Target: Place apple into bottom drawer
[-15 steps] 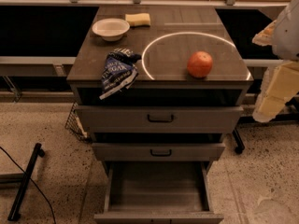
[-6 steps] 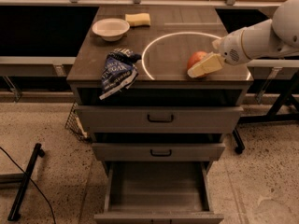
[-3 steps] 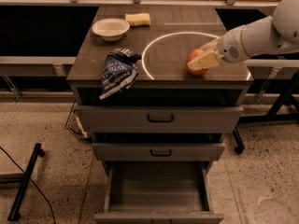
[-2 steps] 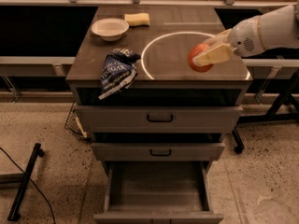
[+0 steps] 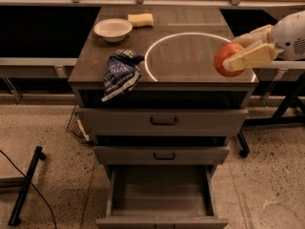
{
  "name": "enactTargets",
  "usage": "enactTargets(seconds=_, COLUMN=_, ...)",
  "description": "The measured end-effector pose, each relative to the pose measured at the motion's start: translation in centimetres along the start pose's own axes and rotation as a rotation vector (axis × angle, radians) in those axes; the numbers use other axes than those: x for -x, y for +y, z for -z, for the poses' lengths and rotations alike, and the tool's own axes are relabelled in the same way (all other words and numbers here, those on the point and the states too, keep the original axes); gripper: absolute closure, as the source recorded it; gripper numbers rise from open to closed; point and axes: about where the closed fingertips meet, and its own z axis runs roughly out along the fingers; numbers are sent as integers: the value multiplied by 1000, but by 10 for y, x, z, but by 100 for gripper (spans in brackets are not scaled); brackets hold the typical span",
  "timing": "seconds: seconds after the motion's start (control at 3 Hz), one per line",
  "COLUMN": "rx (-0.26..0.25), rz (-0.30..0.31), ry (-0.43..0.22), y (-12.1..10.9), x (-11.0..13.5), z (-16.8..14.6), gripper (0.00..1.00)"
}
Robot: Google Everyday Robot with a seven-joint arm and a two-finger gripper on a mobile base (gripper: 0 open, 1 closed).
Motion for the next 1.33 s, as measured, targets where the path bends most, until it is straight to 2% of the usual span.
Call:
enactTargets(seconds=0.33, rx=37, rz=-92, ry=-1, y=9, x=-31, z=-7, gripper=100)
enactTargets(seconds=0.67, rx=91, rz=-141, ry=13, y=40, x=-79, z=-15, gripper=100)
enactTargets(seconds=1.0, rx=137, rz=-203, ry=-12, y=78, x=-134, z=-35, gripper=100)
enactTargets(seconds=1.33, rx=165, rz=-237, ry=0, y=98, x=-156, z=-48, gripper=100)
